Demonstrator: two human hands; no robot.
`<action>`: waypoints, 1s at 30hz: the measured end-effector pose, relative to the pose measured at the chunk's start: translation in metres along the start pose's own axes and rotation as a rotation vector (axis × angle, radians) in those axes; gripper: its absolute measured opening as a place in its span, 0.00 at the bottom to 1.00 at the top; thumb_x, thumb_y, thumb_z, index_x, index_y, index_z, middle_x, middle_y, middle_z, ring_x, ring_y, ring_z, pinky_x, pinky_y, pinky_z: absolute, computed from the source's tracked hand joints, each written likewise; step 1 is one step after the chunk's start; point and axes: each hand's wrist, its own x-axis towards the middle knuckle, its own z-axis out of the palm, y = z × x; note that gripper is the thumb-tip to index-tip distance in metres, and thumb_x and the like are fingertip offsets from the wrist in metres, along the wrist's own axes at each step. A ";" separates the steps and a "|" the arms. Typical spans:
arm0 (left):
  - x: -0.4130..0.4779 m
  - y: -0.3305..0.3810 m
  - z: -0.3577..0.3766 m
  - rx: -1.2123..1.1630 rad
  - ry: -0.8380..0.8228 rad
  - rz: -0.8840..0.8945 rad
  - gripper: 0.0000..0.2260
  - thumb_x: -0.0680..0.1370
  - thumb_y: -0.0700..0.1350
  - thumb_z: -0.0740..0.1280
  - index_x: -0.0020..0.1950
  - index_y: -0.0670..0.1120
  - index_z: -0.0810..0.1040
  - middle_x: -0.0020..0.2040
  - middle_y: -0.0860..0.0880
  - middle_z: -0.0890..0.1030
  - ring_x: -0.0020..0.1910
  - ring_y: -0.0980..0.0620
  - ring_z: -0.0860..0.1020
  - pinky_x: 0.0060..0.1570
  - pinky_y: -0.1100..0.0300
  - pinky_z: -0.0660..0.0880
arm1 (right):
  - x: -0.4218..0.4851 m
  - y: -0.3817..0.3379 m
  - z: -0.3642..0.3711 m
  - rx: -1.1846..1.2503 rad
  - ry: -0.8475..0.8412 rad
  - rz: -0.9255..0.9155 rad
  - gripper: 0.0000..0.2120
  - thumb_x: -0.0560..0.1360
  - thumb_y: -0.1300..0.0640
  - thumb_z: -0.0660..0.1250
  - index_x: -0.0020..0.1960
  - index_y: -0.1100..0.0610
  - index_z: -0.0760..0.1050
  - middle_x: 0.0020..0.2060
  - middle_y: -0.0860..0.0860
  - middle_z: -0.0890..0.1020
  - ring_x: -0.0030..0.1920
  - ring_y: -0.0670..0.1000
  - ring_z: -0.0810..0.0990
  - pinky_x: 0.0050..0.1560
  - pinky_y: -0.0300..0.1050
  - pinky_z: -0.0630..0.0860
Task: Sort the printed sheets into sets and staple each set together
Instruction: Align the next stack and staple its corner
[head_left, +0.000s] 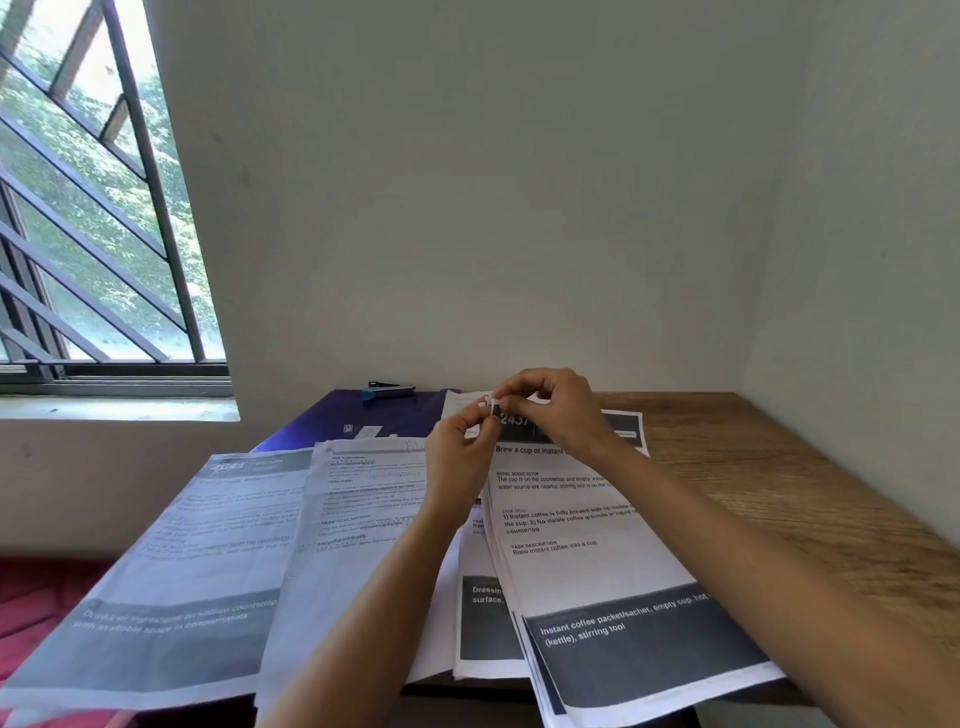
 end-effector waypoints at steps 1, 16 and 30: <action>0.000 0.001 0.000 -0.005 0.002 -0.003 0.09 0.79 0.44 0.64 0.44 0.49 0.84 0.40 0.43 0.83 0.41 0.38 0.80 0.41 0.43 0.78 | 0.000 0.000 0.000 -0.003 -0.001 0.003 0.03 0.72 0.61 0.72 0.45 0.55 0.84 0.38 0.44 0.83 0.40 0.35 0.78 0.43 0.25 0.69; -0.001 0.000 -0.001 -0.018 0.004 0.006 0.08 0.78 0.42 0.65 0.44 0.46 0.84 0.39 0.47 0.84 0.38 0.53 0.78 0.39 0.53 0.75 | 0.000 0.001 0.010 -0.019 -0.054 0.035 0.05 0.78 0.60 0.65 0.46 0.60 0.77 0.38 0.47 0.80 0.37 0.37 0.75 0.39 0.27 0.69; 0.000 0.000 -0.001 -0.002 0.013 0.013 0.09 0.77 0.42 0.67 0.42 0.49 0.85 0.37 0.48 0.84 0.39 0.46 0.81 0.44 0.45 0.77 | 0.004 -0.001 0.011 -0.044 -0.077 0.055 0.07 0.79 0.61 0.63 0.46 0.61 0.77 0.38 0.49 0.79 0.37 0.41 0.73 0.38 0.28 0.69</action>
